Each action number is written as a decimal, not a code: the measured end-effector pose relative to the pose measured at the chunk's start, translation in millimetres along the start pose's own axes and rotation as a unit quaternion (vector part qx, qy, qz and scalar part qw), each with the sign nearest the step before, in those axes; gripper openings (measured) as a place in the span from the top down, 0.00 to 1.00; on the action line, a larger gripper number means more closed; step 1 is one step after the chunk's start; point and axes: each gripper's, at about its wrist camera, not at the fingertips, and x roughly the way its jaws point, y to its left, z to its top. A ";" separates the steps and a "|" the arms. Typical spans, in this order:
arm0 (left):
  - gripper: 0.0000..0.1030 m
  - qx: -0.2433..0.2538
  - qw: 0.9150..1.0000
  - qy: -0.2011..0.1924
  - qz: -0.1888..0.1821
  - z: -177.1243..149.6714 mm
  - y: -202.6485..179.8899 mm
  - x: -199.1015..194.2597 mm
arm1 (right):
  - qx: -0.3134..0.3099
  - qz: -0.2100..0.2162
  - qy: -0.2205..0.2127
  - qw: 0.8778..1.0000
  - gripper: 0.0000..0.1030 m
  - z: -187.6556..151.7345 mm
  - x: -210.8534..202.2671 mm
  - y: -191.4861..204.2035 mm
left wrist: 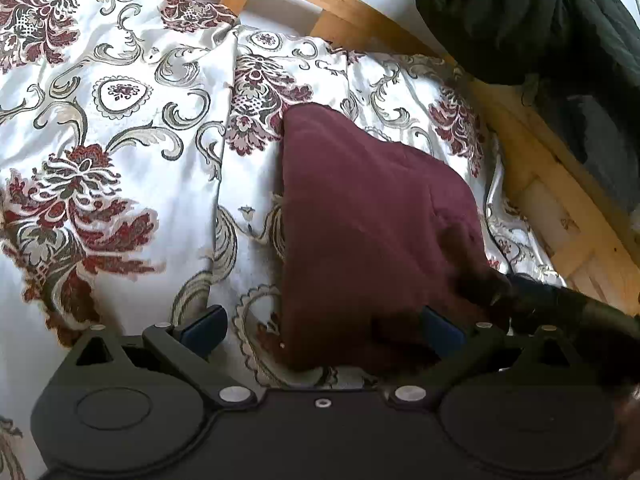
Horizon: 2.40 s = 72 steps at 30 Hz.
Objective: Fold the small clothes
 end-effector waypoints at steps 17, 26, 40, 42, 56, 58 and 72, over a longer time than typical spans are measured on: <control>0.01 0.057 0.998 0.017 0.005 -13.1 -20.3 -10.4 | 0.104 0.020 -0.039 0.994 0.01 -11.4 -27.0 -41.8; 0.01 0.064 0.998 0.020 0.017 -13.7 -20.8 -10.0 | 0.184 0.019 -0.082 0.979 0.00 -3.7 -18.6 -62.3; 0.01 0.007 0.996 -0.090 0.014 9.0 -10.6 -26.3 | 0.260 0.039 -0.162 0.951 0.37 6.6 40.0 -79.6; 0.01 -0.001 0.996 -0.082 0.023 9.4 -5.4 -23.6 | 0.249 0.043 -0.154 0.955 0.60 8.1 45.7 -78.0; 0.01 0.011 0.998 -0.063 0.011 15.5 3.0 -12.4 | 0.127 0.023 -0.170 0.977 0.94 32.7 70.4 -55.2; 0.01 0.013 0.998 -0.063 0.012 15.5 5.1 -12.5 | 0.141 0.022 -0.164 0.976 0.94 30.5 70.6 -58.9; 0.01 0.001 0.999 -0.038 -0.005 37.4 15.9 16.6 | 0.184 0.021 -0.152 0.971 0.94 21.1 68.4 -70.3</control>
